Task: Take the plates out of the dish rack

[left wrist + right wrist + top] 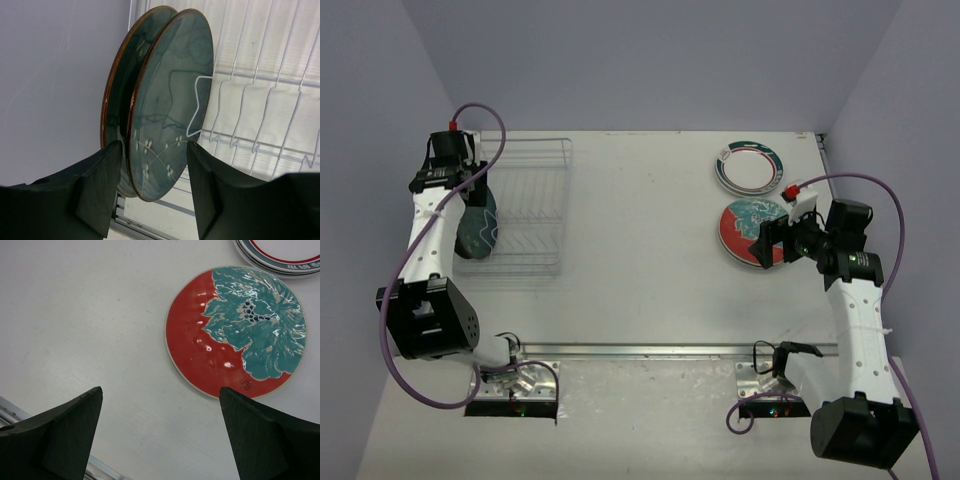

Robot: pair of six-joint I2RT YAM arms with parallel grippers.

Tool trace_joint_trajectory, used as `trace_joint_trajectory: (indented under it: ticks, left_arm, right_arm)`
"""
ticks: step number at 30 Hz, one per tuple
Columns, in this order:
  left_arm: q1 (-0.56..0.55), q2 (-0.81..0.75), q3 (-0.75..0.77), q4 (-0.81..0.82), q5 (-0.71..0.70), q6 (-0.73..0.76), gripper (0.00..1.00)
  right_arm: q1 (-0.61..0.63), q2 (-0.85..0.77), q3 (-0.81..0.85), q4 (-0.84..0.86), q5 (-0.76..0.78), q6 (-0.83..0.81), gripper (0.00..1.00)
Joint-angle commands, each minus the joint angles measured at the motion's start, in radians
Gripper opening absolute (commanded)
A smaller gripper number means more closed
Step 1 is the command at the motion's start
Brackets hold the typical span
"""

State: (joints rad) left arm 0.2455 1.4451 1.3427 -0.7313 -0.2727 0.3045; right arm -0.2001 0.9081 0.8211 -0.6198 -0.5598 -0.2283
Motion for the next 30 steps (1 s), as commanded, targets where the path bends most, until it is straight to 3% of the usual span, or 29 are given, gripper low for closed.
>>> trace_joint_trajectory:
  ticks: [1,14,19,30]
  left_arm:
    - [0.011,0.017,-0.032,0.087,-0.051,-0.016,0.5]
    - [0.006,0.024,-0.092,0.174,-0.045,0.013,0.28]
    - [0.006,0.007,-0.087,0.169,-0.028,0.013,0.0]
    - [-0.024,-0.039,0.078,0.105,-0.019,0.021,0.0]
  right_arm:
    - [0.004,0.002,0.014,0.045,-0.023,0.001,0.99]
    - [0.003,-0.007,-0.005,0.06,-0.031,-0.005,0.99]
    - [0.002,-0.003,0.006,0.055,-0.032,0.0,0.99]
    - [0.003,-0.002,0.049,0.046,-0.041,0.019,0.99]
